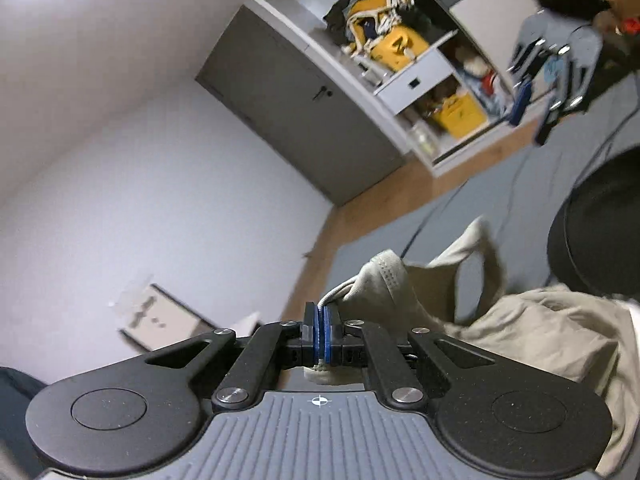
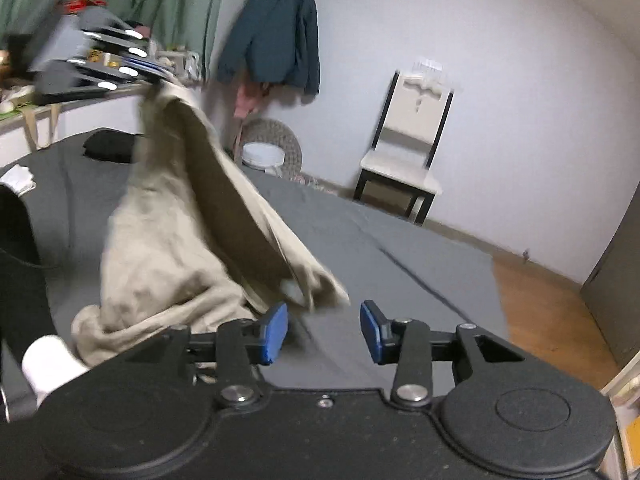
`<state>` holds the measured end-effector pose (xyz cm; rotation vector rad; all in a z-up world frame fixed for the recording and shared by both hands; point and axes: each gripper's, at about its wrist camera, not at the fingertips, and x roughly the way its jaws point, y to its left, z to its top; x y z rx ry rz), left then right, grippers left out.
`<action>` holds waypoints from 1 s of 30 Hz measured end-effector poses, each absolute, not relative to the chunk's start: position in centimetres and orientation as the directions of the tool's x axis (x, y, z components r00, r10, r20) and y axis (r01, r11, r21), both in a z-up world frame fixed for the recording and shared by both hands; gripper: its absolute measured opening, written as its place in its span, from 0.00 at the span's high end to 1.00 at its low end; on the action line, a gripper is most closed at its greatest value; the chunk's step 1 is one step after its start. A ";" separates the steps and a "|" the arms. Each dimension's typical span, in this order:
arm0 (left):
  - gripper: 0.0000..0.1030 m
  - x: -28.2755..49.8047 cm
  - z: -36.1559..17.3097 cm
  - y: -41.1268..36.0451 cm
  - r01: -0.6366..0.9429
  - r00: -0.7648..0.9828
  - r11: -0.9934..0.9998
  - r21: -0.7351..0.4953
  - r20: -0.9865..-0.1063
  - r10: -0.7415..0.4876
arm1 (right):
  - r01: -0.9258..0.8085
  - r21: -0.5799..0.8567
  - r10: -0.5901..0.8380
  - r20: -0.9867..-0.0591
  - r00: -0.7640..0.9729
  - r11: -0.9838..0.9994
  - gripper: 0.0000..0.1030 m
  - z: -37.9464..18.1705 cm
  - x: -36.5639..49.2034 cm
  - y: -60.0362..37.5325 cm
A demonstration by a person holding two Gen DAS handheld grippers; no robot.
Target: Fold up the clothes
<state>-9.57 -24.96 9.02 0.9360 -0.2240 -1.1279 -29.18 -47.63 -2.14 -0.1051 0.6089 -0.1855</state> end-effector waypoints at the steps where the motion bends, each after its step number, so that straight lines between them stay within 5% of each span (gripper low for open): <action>1: 0.98 -9.7 9.0 -24.2 0.670 0.462 0.118 0.733 -0.288 -0.839 | 0.145 -0.088 -0.169 -0.569 0.805 0.986 0.62 -2.2 -27.8 -48.1; 16: 0.98 -6.5 0.0 -20.6 0.784 0.582 0.314 0.536 -0.457 -0.673 | 0.337 0.509 0.212 -0.747 0.630 0.792 0.58 -7.1 -1.0 -53.0; 22: 0.98 -5.5 -1.0 -18.7 0.792 0.591 0.348 0.502 -0.486 -0.644 | 0.421 0.445 0.222 -0.848 0.481 0.790 0.67 -11.5 8.7 -51.2; 30: 0.98 -5.8 -1.6 -17.1 0.815 0.569 0.369 0.446 -0.496 -0.656 | 0.500 0.361 0.192 -0.914 0.358 0.787 0.67 -15.1 10.7 -49.7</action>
